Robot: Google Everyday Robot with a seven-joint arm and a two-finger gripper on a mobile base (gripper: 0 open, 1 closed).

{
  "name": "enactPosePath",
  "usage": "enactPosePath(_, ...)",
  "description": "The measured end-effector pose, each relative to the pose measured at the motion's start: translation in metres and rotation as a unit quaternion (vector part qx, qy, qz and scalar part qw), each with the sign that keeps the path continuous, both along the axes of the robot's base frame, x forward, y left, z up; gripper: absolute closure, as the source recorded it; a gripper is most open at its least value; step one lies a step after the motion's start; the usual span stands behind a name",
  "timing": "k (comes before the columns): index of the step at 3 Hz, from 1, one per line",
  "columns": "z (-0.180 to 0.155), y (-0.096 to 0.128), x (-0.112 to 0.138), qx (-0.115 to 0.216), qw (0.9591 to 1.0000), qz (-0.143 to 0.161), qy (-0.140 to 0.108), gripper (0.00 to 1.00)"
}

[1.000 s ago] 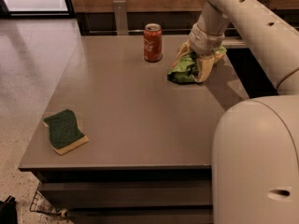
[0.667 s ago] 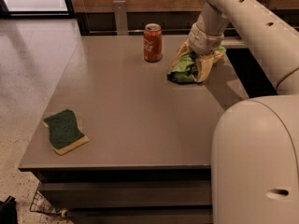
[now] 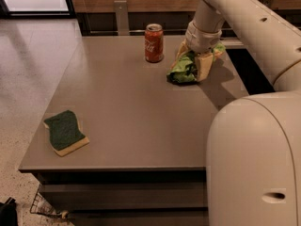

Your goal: Move green rice chip bag near sponge

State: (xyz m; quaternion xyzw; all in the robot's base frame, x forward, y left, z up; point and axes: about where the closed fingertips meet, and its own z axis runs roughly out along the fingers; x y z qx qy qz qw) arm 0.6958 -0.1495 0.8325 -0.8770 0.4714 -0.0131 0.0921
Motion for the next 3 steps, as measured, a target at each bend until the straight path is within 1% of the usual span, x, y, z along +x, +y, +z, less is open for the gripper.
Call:
enactPosePath(1, 0.029, 0.005, -0.014, -0.046, 0.9988, 0.000, -0.015, 1.00)
enactPosePath(2, 0.074, 0.013, -0.041, -0.089, 0.9949, 0.001, -0.047, 1.00)
enactPosePath(3, 0.104, 0.024, -0.075, -0.091, 0.9931, 0.020, -0.072, 1.00)
